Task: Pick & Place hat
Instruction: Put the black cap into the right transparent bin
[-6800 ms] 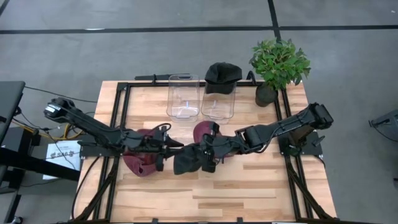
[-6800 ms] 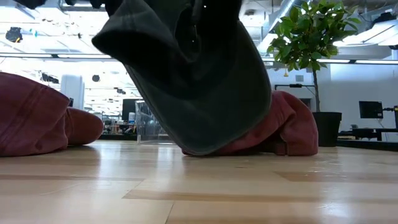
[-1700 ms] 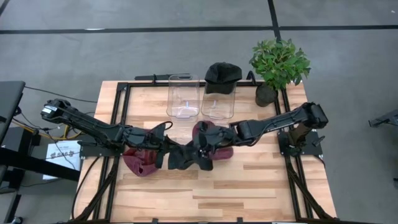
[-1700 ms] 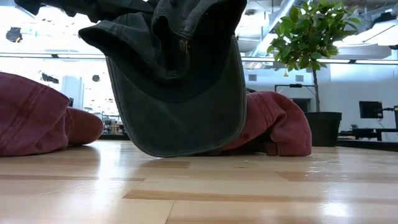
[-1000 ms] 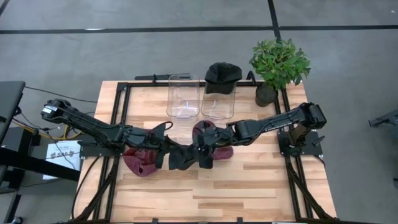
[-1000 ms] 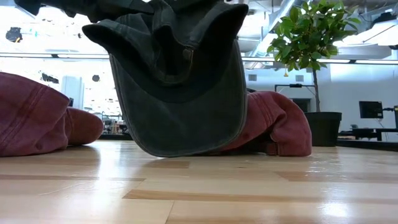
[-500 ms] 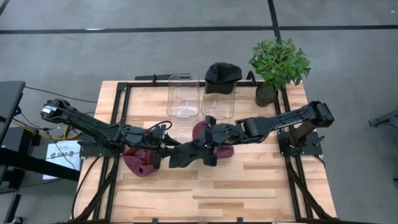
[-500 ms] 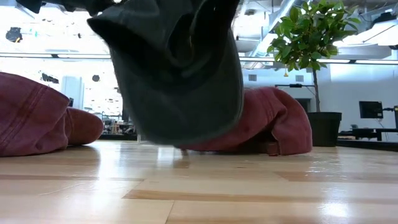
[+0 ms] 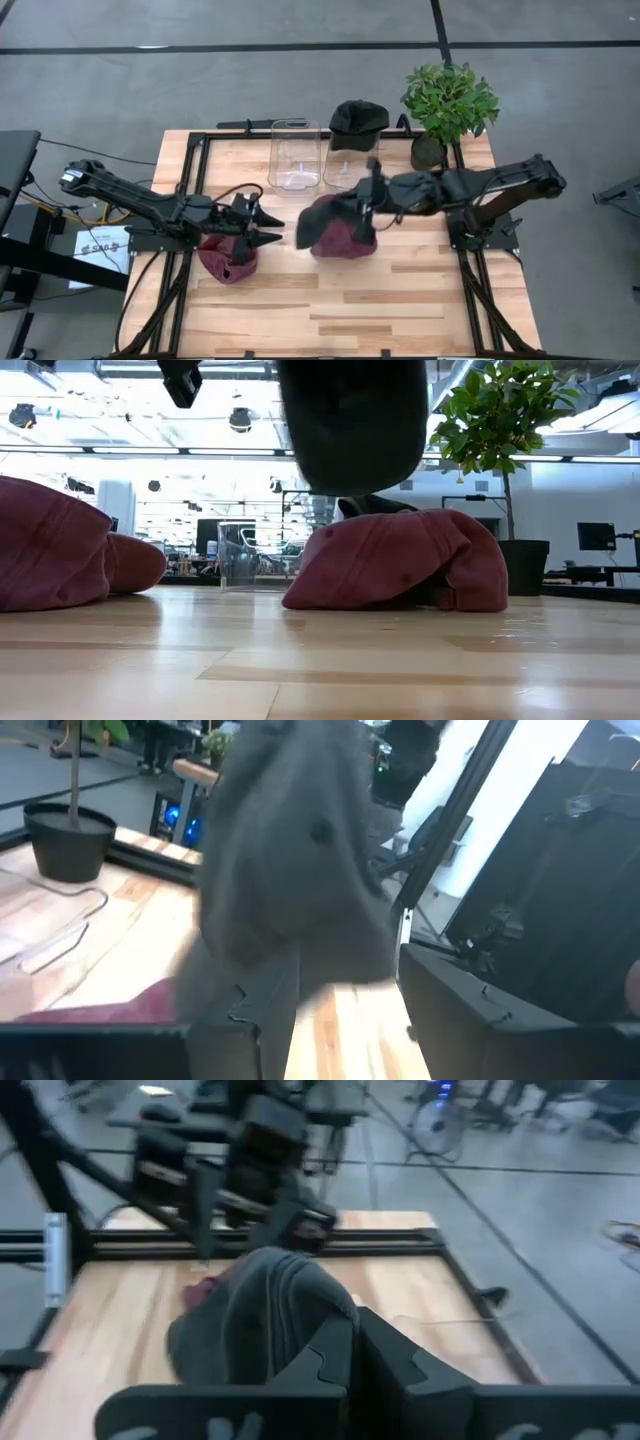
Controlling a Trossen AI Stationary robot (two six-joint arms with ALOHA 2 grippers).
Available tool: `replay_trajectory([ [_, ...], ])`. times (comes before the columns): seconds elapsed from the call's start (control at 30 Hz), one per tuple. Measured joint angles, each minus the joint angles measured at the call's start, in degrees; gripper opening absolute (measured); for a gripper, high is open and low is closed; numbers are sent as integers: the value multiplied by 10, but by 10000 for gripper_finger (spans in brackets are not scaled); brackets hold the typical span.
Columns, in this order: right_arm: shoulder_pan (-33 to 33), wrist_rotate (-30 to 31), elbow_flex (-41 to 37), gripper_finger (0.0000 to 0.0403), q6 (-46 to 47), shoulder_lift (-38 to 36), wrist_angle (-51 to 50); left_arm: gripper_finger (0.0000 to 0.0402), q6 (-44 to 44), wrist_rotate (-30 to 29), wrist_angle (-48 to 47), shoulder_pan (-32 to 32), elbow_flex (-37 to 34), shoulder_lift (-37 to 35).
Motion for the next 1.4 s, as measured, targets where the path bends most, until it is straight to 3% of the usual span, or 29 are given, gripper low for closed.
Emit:
replay_trajectory([
  [0.23,-54,4,0,0,-28,-40,-15,172,40,0,2,0,0,-5],
  [0.47,-155,-7,0,0,-61,-48,-64,172,93,-2,3,0,0,-35],
  [0.63,-243,-89,0,0,-82,-29,-73,173,138,-2,4,0,0,-82],
  [0.87,-345,-134,0,0,-109,9,-72,173,162,-2,4,0,0,-122],
  [1.07,-420,-179,-1,0,-95,52,-63,173,163,-2,3,0,0,-117],
  [1.23,-462,-248,-63,0,-56,60,54,173,231,-19,15,7,0,-102],
  [1.4,-490,-258,-132,0,-42,55,106,173,230,-22,20,10,0,-101],
])
